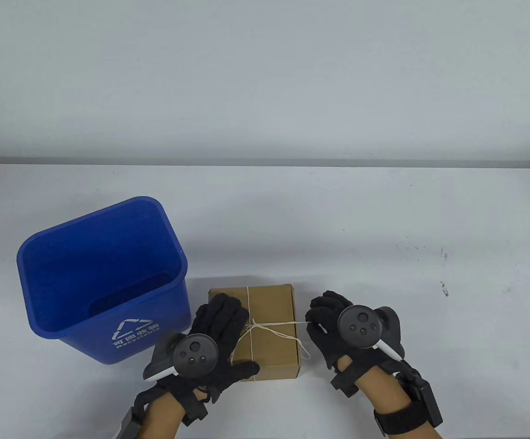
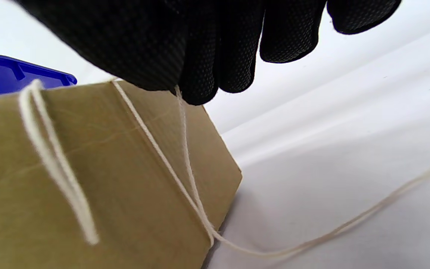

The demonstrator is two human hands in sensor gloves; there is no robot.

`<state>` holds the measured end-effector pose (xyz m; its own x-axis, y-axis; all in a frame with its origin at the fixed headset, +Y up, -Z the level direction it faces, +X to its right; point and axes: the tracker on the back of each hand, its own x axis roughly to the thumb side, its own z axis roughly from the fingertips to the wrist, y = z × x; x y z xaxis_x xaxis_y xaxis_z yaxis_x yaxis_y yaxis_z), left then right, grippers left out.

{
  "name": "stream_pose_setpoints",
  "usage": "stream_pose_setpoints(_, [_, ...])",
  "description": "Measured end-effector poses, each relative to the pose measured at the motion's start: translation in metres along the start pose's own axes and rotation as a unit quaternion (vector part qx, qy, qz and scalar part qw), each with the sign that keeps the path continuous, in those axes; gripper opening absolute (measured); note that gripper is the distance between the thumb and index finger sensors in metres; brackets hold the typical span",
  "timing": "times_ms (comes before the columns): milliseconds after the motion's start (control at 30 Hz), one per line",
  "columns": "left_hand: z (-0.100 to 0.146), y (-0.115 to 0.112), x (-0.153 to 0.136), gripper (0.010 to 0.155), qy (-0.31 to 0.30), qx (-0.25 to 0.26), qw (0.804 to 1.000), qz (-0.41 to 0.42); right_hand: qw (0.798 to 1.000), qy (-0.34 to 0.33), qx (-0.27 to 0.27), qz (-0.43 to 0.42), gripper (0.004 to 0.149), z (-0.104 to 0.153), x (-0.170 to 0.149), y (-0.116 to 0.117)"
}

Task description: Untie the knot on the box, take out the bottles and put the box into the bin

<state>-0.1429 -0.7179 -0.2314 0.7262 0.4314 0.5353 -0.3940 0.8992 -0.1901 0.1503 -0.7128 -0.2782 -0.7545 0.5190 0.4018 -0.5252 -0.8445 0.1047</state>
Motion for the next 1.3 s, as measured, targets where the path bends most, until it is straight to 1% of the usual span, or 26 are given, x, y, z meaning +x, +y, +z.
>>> stream_pose_setpoints(633, [0.003, 0.000, 0.001, 0.103, 0.006, 0.005, 1.000, 0.004, 0.998, 0.045, -0.053, 0.009, 0.036, 0.014, -0.032, -0.035])
stream_pose_setpoints(933, [0.003, 0.000, 0.000, 0.103, 0.007, 0.003, 1.000, 0.005, 0.996, 0.060, -0.062, 0.007, 0.036, 0.018, -0.044, -0.045])
stream_pose_setpoints(1300, [0.003, 0.000, 0.000, 0.103, 0.007, 0.006, 1.000, 0.006, 0.994, 0.092, -0.049, 0.012, 0.036, 0.014, -0.060, -0.048])
